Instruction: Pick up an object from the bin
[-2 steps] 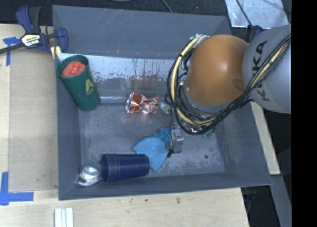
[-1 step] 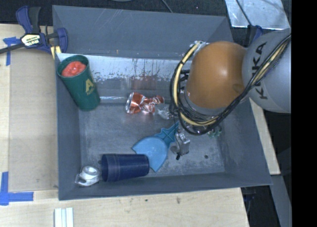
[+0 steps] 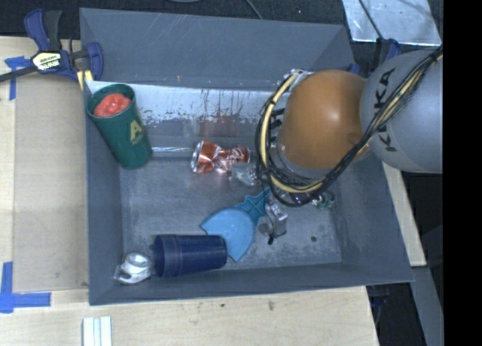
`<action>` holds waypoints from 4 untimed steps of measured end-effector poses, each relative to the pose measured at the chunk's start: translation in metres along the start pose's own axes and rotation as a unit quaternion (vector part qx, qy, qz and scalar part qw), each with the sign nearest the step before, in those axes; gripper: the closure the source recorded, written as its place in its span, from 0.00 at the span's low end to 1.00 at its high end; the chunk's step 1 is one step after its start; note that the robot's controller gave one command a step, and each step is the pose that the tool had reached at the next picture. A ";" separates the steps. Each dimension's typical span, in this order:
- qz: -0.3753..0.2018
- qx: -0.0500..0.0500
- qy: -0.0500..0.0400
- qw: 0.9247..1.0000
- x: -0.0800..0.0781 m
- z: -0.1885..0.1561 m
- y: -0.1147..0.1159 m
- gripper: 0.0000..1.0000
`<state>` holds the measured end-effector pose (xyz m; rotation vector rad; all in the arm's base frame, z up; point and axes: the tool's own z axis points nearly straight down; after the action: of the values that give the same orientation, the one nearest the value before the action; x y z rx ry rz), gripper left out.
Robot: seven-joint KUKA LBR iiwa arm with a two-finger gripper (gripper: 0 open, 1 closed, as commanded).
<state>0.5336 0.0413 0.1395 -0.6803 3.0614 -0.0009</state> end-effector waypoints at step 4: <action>-0.110 0.000 -0.002 0.994 -0.019 0.067 0.006 1.00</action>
Offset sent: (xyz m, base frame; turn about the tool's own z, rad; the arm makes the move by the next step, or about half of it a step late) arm 0.0150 0.0134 -0.0695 -0.2227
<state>0.5487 0.0544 0.0726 -1.0109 2.9655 -0.0007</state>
